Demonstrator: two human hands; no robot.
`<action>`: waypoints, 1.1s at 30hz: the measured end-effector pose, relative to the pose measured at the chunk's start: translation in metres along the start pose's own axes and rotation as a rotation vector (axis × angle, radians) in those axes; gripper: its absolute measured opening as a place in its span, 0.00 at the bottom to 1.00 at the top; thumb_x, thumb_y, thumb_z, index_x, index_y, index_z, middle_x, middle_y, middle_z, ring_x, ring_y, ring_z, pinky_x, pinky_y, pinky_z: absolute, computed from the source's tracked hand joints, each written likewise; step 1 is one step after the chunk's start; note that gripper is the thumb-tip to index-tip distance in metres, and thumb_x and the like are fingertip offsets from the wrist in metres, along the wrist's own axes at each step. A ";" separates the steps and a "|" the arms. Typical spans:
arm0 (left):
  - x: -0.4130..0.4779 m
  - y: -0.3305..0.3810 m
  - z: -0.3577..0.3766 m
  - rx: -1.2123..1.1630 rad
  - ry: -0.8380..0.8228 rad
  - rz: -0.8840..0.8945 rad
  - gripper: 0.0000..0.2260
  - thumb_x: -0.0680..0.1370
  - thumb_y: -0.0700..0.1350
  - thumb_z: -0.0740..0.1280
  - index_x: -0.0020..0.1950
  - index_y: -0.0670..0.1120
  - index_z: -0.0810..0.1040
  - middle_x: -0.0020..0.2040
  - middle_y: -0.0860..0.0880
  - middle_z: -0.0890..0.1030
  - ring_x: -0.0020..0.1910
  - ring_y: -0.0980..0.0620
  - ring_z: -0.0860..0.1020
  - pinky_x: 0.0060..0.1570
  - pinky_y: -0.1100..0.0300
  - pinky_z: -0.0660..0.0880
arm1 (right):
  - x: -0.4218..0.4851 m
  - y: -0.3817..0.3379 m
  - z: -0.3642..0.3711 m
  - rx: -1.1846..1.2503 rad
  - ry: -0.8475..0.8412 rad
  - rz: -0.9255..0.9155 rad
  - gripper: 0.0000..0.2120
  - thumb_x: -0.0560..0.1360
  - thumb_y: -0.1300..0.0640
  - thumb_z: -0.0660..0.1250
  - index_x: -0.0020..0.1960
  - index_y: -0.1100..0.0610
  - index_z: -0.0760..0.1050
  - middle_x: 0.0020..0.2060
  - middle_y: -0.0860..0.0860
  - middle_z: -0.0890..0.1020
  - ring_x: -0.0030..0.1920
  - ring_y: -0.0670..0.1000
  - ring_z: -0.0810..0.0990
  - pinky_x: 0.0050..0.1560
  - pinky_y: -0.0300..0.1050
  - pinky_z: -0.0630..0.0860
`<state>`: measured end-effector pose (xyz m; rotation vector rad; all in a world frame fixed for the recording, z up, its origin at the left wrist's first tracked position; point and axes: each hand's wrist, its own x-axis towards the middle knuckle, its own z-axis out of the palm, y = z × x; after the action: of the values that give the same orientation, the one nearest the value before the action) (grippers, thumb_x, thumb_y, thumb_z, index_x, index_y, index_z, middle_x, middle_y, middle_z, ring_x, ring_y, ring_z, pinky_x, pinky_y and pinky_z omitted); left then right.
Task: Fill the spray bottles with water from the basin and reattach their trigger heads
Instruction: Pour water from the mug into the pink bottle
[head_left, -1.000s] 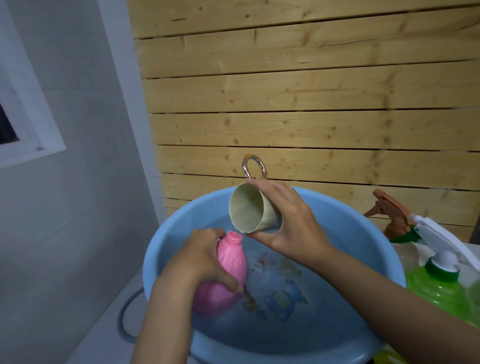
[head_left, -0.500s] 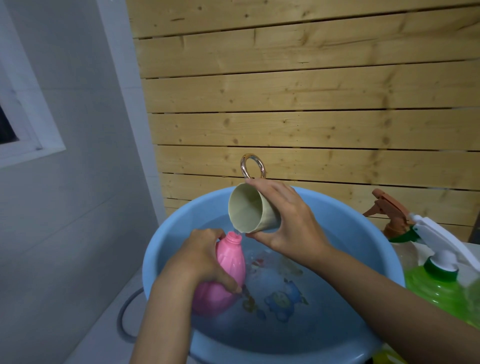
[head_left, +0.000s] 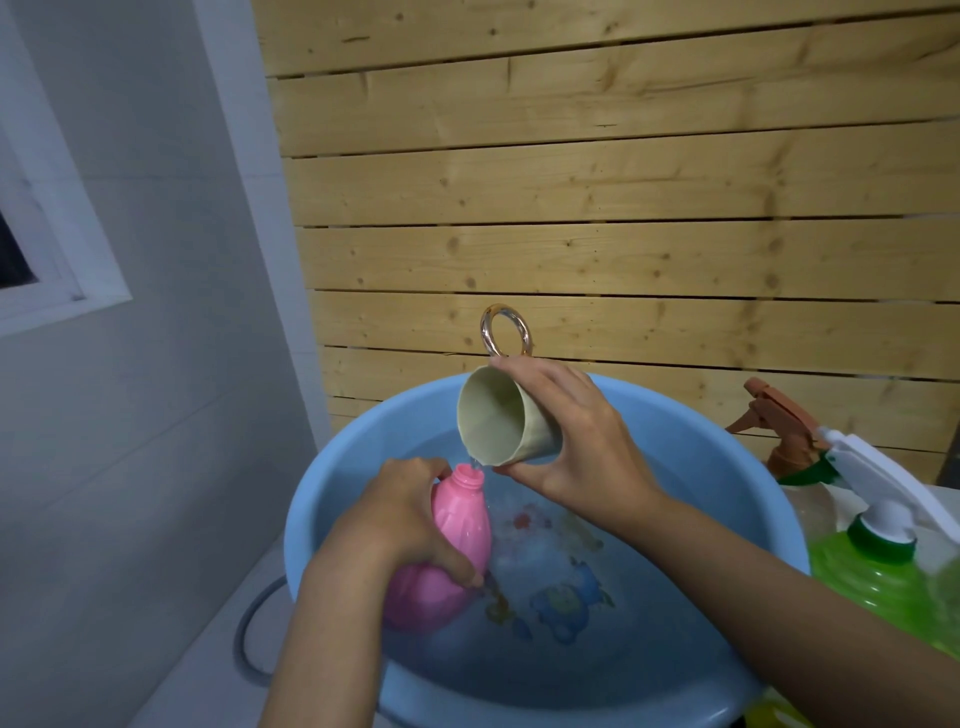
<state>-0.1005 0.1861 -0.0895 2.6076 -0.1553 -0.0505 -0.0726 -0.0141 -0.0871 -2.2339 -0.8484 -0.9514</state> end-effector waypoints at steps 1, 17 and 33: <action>0.000 0.000 0.000 0.003 0.000 -0.004 0.34 0.46 0.56 0.82 0.48 0.55 0.75 0.48 0.54 0.76 0.45 0.53 0.77 0.44 0.57 0.78 | 0.000 0.000 0.000 -0.004 -0.002 -0.004 0.40 0.62 0.51 0.79 0.72 0.49 0.67 0.65 0.44 0.72 0.65 0.48 0.70 0.59 0.49 0.74; 0.001 -0.001 0.000 -0.011 -0.019 -0.023 0.35 0.42 0.59 0.79 0.47 0.56 0.74 0.49 0.53 0.76 0.45 0.53 0.77 0.44 0.56 0.79 | 0.001 0.003 0.001 -0.011 -0.001 -0.012 0.40 0.62 0.51 0.79 0.71 0.49 0.67 0.66 0.44 0.72 0.66 0.48 0.70 0.60 0.50 0.73; 0.002 -0.001 -0.001 0.002 -0.028 -0.019 0.35 0.43 0.59 0.80 0.47 0.56 0.74 0.49 0.53 0.76 0.46 0.53 0.76 0.43 0.56 0.79 | 0.001 0.004 0.003 -0.025 -0.020 -0.025 0.42 0.62 0.50 0.79 0.72 0.49 0.66 0.67 0.44 0.71 0.68 0.50 0.68 0.61 0.53 0.72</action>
<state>-0.0987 0.1869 -0.0892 2.6115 -0.1400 -0.0936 -0.0679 -0.0145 -0.0888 -2.2620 -0.8800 -0.9577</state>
